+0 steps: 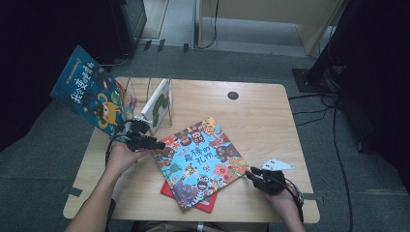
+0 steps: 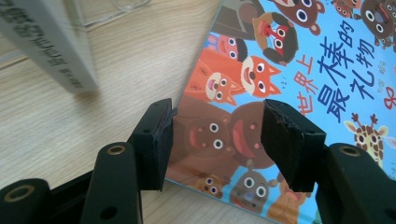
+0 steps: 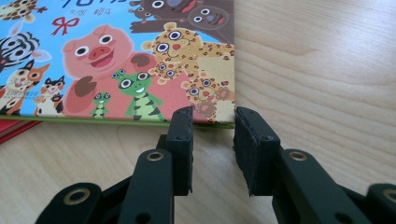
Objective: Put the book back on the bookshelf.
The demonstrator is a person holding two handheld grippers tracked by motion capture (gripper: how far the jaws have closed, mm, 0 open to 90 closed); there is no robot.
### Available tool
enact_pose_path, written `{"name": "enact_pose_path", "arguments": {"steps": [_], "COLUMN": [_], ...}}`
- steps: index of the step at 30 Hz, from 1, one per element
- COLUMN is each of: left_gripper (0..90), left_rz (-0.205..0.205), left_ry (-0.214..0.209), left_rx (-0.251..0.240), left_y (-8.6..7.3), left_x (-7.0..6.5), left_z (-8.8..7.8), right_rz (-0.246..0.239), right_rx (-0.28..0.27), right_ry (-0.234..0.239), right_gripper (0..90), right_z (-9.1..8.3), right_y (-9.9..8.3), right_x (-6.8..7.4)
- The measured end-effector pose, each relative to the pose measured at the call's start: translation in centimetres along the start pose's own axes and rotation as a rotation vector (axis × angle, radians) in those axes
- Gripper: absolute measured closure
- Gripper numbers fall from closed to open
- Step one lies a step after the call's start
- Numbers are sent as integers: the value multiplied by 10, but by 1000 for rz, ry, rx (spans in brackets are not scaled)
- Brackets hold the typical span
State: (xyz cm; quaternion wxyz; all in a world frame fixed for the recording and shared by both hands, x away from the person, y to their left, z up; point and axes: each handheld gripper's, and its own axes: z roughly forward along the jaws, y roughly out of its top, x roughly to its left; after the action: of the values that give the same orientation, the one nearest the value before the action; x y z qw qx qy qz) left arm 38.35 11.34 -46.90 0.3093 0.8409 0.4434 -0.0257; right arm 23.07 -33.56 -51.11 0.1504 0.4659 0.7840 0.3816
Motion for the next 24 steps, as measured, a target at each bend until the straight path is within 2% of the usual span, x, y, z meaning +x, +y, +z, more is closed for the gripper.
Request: {"name": "enact_pose_path", "arguments": {"steps": [6, 9, 11, 15, 20, 24], "left_gripper": [445, 451, 460, 491, 523, 599], "left_rz": [-18, -20, -24, -26, -19, -44], "left_ry": [5, 4, 1, -5, 5, 15], "left_rx": [1, -4, 0, 8, 11, 21], "left_y": [-3, -3, -3, -4, -4, -3], "left_x": [6, 8, 10, 12, 13, 14], "left_z": [-1, -1, 0, -1, -1, -2], "right_rz": [27, 25, 35, 45, 36, 31], "right_rx": [3, 1, -1, 7, 4, 26], "right_ry": [-11, -22, -31, -30, -3, 17], "right_gripper": [733, 741, 781, 786, 824, 891], "right_z": [2, 3, 2, 1, 0, 2], "right_y": [2, 3, 4, 5, 6, 6], "right_x": [-4, -3, -4, -4, -2, 1]}}
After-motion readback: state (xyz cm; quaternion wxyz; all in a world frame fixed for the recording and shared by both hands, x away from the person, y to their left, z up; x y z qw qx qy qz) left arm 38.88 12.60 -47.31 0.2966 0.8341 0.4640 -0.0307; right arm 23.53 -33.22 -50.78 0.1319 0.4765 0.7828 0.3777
